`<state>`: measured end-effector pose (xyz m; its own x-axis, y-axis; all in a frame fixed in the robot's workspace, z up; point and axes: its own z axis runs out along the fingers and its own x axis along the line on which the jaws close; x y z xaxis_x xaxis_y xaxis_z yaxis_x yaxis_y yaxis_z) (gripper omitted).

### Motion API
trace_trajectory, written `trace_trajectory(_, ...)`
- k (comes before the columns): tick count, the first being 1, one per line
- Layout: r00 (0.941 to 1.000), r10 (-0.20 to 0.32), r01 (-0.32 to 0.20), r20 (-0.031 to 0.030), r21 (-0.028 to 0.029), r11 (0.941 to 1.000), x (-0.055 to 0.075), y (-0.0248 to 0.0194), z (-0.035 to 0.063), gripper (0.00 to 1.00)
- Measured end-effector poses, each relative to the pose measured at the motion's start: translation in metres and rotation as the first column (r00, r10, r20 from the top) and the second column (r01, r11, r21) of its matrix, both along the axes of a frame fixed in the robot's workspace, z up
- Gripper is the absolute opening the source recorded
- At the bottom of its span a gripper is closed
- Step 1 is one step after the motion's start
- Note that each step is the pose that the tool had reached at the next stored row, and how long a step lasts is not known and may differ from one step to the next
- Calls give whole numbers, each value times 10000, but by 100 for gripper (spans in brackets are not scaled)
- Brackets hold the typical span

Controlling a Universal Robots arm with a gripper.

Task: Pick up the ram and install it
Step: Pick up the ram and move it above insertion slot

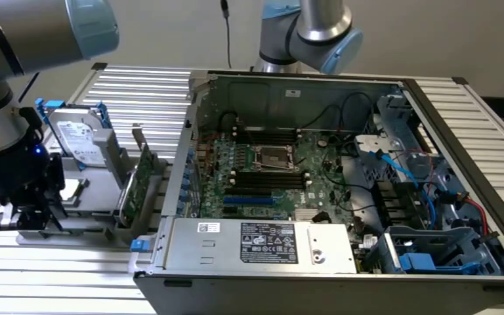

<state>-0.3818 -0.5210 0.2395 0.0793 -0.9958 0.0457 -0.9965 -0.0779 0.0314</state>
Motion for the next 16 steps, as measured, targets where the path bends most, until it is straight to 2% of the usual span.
trace_trajectory(5,10000,29,-29,11,40,10000,0,6,-90,31)
trace_trajectory(16,10000,69,-70,20,237,9997,-1,35,-284,31)
